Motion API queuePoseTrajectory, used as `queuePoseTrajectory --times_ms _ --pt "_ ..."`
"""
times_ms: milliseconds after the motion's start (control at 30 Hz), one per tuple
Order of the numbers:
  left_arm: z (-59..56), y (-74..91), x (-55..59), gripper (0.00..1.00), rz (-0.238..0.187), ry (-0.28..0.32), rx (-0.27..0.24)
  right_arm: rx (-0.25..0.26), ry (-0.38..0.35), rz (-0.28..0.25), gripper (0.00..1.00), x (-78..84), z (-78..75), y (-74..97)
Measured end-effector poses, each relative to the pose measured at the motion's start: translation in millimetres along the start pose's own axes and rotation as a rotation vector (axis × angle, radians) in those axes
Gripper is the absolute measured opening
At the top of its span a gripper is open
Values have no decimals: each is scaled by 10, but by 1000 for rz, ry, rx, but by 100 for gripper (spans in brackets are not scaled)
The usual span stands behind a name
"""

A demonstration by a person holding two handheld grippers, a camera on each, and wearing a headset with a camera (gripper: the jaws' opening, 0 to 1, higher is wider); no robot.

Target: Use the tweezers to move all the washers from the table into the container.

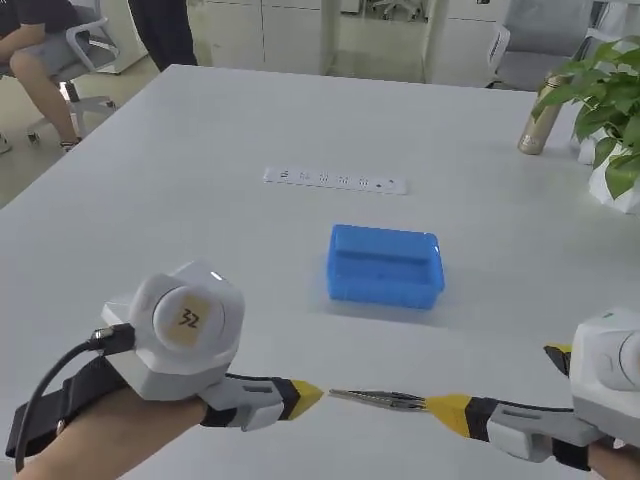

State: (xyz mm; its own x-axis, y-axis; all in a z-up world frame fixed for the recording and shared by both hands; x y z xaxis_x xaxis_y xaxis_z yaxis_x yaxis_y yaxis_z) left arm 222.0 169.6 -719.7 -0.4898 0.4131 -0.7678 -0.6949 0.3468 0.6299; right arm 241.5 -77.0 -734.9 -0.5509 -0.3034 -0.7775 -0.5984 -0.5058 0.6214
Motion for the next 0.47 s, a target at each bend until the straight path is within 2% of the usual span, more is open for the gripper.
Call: queuePoseTrajectory --times_ms 467 --pt "4 -19 -5 99 6 -28 -11 4 -10 -11 97 -17 -46 18"
Point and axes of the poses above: the centre of the closed fingertips' face, and the gripper's own axes: y roughly backward along the fingers, z roughly to its left, x roughly out of its underside, the point moved 4 cm from there along y, roughly backward along the fingers, and after that the axes turned 3 degrees about -y, right-handed, at the moved point
